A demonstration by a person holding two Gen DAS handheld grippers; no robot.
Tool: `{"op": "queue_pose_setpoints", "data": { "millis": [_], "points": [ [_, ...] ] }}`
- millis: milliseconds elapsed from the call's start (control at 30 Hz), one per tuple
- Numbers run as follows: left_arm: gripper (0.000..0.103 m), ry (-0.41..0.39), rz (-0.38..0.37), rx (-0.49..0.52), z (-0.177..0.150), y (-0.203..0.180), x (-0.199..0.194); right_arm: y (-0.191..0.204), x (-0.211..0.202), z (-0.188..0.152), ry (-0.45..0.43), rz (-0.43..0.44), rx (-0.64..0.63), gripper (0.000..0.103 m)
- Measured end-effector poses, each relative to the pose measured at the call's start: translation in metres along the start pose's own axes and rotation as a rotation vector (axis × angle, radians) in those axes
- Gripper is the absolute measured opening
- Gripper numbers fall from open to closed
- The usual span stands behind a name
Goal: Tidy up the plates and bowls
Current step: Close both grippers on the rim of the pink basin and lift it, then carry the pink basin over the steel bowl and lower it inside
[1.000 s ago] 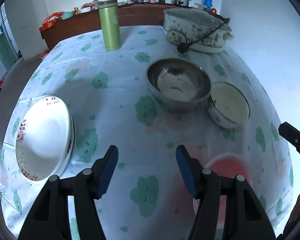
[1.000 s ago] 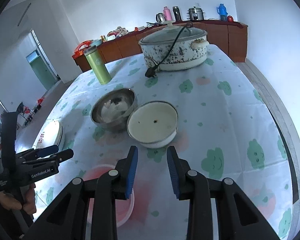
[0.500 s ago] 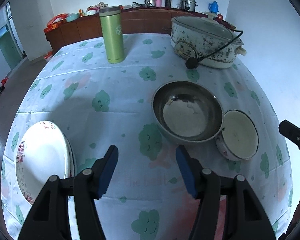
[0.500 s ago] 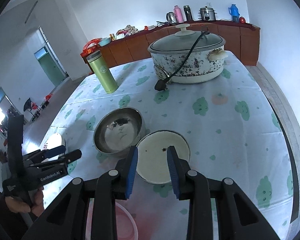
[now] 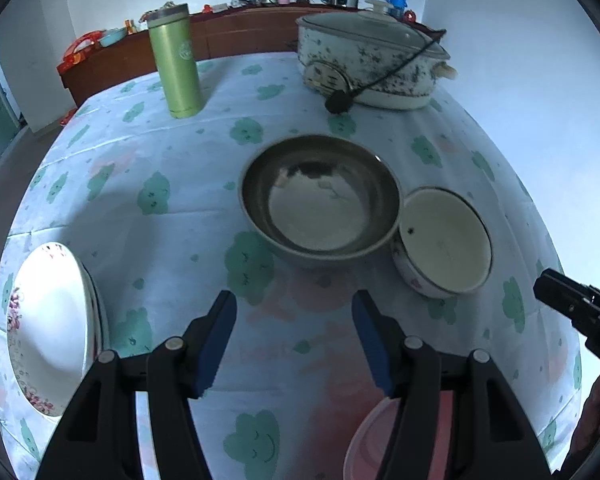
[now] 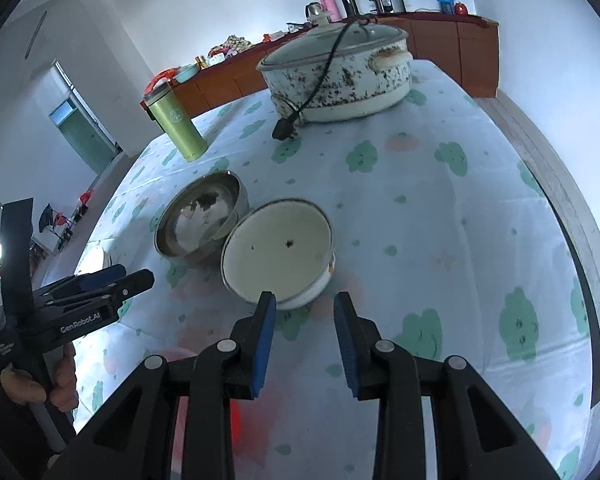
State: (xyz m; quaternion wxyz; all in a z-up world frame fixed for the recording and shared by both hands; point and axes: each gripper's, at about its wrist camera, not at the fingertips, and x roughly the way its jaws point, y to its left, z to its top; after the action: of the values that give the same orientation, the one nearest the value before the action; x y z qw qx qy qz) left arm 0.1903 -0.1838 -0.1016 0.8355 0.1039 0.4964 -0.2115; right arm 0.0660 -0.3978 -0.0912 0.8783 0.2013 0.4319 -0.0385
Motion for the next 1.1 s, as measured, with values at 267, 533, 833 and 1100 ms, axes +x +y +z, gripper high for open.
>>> {"op": "queue_pose_setpoints", "data": {
  "millis": [267, 533, 833, 1100],
  "points": [
    [0.061, 0.020, -0.034, 0.064, -0.022, -0.005, -0.010, 0.019, -0.003, -0.027, 0.055, 0.066, -0.048, 0.033],
    [0.061, 0.049, -0.077, 0.097, -0.037, -0.006, -0.021, 0.032, 0.000, -0.041, 0.169, 0.182, -0.079, 0.033],
    [0.061, 0.140, -0.133, 0.109, -0.073, -0.017, -0.017, 0.046, 0.012, -0.066, 0.245, 0.219, -0.081, 0.033],
    [0.018, 0.203, -0.202, 0.097, -0.080, -0.023, 0.000, 0.050, 0.021, -0.071, 0.268, 0.204, -0.097, 0.019]
  ]
}}
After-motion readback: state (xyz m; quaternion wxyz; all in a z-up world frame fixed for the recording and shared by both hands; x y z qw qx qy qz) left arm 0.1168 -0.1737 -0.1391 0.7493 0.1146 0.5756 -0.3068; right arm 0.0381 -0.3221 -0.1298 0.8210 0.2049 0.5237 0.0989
